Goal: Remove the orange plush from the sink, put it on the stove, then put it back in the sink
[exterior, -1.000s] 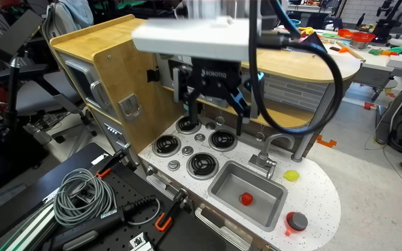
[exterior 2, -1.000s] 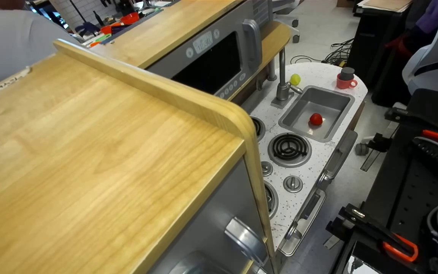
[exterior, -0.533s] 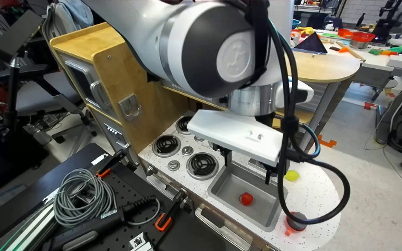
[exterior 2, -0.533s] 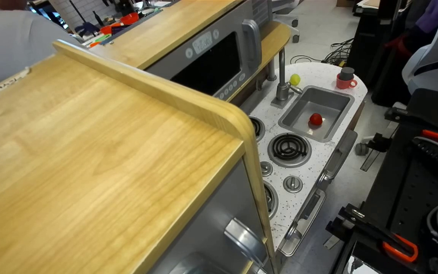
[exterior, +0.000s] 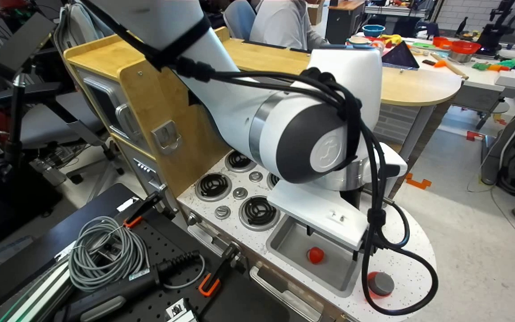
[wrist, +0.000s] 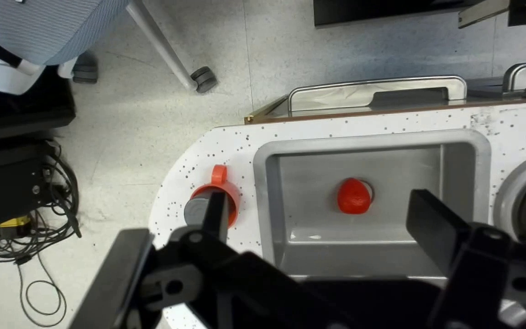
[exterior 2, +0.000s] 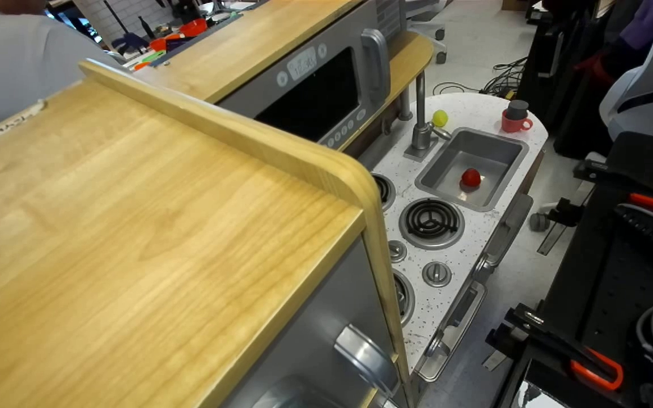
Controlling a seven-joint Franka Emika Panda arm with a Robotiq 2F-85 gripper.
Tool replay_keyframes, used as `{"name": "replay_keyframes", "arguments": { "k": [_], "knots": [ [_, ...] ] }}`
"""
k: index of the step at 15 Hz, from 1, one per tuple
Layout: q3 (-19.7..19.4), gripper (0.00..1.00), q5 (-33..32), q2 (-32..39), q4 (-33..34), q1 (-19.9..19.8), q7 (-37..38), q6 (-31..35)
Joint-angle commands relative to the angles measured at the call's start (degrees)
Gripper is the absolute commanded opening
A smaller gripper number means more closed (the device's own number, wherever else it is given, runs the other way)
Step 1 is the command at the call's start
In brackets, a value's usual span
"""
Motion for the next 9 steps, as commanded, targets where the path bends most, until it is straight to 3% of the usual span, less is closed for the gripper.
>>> {"name": "replay_keyframes", "arguments": {
  "k": [1, 9],
  "knots": [
    [0.4, 1.0, -0.2, 7.5, 5.0, -0.2, 2.3, 2.8],
    [0.7, 1.0, -0.6, 22.8, 17.1, 0.3, 2.4, 2.3]
  ]
}}
